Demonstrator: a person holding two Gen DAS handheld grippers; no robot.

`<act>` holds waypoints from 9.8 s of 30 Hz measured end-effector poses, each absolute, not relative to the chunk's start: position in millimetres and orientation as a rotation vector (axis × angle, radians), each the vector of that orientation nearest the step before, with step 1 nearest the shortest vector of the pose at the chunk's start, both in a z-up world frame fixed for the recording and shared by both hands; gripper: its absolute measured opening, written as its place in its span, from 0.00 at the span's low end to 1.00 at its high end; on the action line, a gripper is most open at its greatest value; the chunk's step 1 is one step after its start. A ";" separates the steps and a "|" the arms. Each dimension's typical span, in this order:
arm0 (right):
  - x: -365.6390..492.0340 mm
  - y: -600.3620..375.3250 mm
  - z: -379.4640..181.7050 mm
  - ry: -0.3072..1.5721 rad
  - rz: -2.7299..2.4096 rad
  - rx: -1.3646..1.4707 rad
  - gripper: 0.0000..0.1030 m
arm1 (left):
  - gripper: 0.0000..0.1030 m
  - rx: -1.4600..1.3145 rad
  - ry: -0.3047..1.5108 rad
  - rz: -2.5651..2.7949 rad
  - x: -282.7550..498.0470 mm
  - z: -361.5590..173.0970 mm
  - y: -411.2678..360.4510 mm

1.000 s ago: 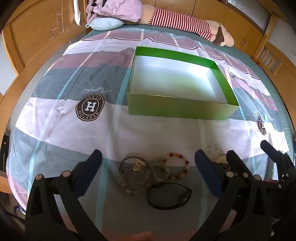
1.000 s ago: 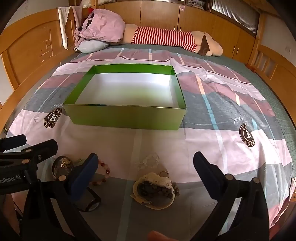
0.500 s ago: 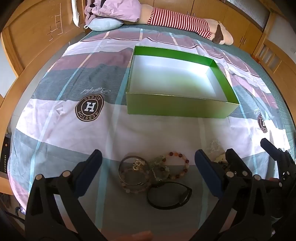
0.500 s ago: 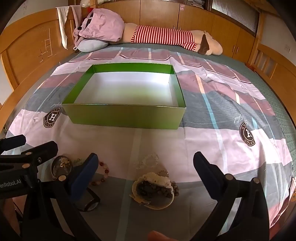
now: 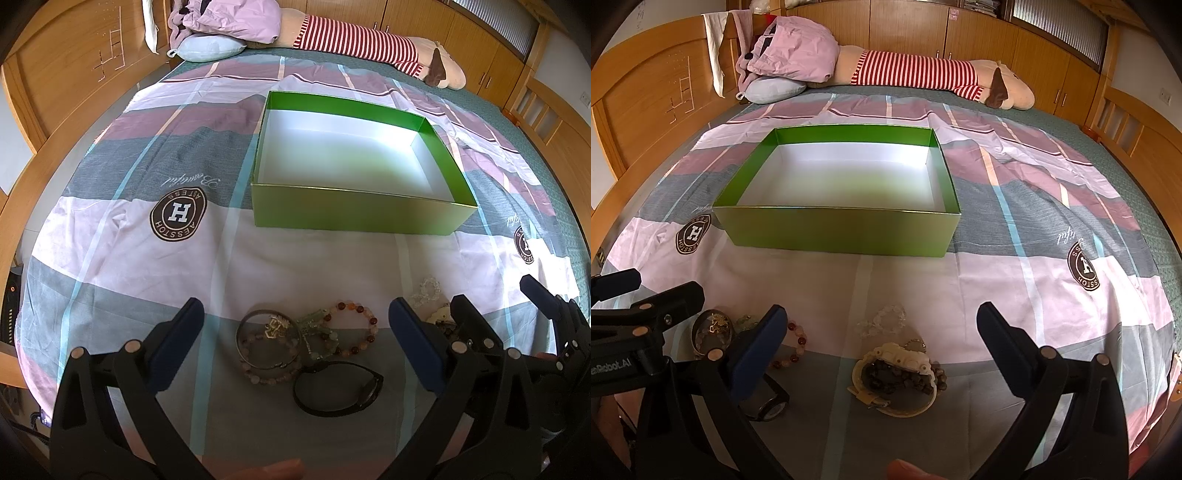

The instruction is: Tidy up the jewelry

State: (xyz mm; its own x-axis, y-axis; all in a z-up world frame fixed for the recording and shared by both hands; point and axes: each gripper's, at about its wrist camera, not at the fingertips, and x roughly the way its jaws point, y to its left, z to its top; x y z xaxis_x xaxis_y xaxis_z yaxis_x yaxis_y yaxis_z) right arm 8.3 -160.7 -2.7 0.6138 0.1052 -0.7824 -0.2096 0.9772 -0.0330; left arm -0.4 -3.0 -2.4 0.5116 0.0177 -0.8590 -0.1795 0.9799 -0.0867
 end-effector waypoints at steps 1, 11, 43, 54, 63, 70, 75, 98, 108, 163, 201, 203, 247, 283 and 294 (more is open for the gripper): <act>8.2 -160.7 -2.7 0.892 0.182 -0.126 0.99 | 0.98 -0.173 1.029 0.120 -0.4 -2.6 -3.0; 9.0 -161.3 -4.9 0.899 0.180 -0.128 0.99 | 0.98 -0.166 1.032 0.118 -1.3 -4.6 -4.9; 9.0 -159.2 -7.2 0.901 0.177 -0.139 0.99 | 0.98 -0.160 1.036 0.117 -1.3 -6.4 -7.3; 7.6 -160.4 -4.6 0.831 0.131 -0.178 0.99 | 0.98 -0.165 1.013 0.167 -4.3 -5.6 -0.1; 20.8 -175.0 -7.5 0.848 0.107 -0.169 0.99 | 0.98 -0.140 1.024 0.147 0.4 -0.9 10.3; 34.7 -203.4 -7.8 0.935 0.123 -0.075 0.98 | 0.98 -0.298 1.120 -0.040 6.3 -2.7 42.1; 42.1 -215.8 -25.8 1.116 0.226 -0.041 0.78 | 0.94 -0.214 1.288 -0.182 7.8 -26.3 21.5; 29.1 -191.9 -53.0 1.145 0.250 -0.141 0.15 | 0.13 -0.104 1.411 -0.108 19.3 -76.8 -9.1; 35.8 -202.7 -38.9 1.104 0.246 -0.063 0.16 | 0.21 -0.190 1.317 -0.098 24.1 -60.9 5.6; 57.2 -212.8 -57.8 1.129 0.238 -0.054 0.11 | 0.58 -0.040 1.351 -0.196 7.5 -66.0 -28.6; 60.1 -226.6 -47.6 1.110 0.242 0.052 0.28 | 0.30 -0.297 1.291 -0.045 30.3 -68.6 19.9; 59.7 -222.2 -49.7 1.111 0.239 0.023 0.28 | 0.30 -0.281 1.310 -0.054 30.4 -71.9 16.5; 62.0 -220.9 -62.2 1.114 0.235 0.030 0.11 | 0.10 -0.351 1.184 -0.081 24.6 -45.3 23.7; 62.9 -220.0 -60.9 1.111 0.238 0.035 0.11 | 0.10 -0.300 1.142 -0.082 20.2 -37.5 14.6; 63.1 -219.4 -60.4 1.112 0.239 0.034 0.11 | 0.10 -0.284 1.150 -0.072 21.5 -39.7 12.4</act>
